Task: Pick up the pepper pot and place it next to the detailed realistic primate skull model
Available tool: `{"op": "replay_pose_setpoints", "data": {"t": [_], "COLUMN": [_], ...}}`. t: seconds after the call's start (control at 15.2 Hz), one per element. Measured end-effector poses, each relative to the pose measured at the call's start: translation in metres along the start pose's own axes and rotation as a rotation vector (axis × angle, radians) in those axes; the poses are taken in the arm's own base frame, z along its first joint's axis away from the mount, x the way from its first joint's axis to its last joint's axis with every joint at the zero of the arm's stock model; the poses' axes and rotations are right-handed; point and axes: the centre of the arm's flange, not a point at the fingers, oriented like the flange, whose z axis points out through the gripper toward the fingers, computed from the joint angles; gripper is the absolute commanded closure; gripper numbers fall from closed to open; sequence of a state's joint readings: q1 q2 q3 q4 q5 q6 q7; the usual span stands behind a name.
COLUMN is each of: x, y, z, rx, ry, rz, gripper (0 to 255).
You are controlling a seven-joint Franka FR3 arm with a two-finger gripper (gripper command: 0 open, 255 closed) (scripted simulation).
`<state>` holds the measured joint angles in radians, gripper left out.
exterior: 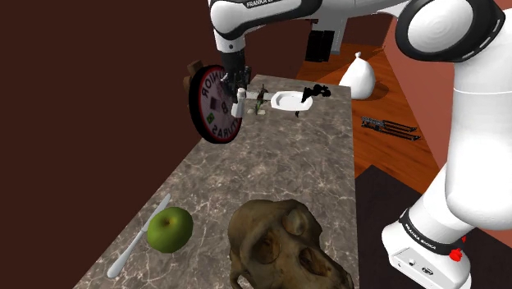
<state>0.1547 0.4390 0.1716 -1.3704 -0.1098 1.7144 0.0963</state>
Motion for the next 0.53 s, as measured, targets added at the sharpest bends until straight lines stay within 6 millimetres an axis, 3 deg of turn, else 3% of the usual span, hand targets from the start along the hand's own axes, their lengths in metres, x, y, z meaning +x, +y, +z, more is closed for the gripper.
{"op": "replay_pose_setpoints", "data": {"t": [0.53], "x": [-0.005], "y": [0.001], "z": [-0.043], "rx": [0.000], "ry": [0.000], "rz": [0.000], "gripper": [255]}}
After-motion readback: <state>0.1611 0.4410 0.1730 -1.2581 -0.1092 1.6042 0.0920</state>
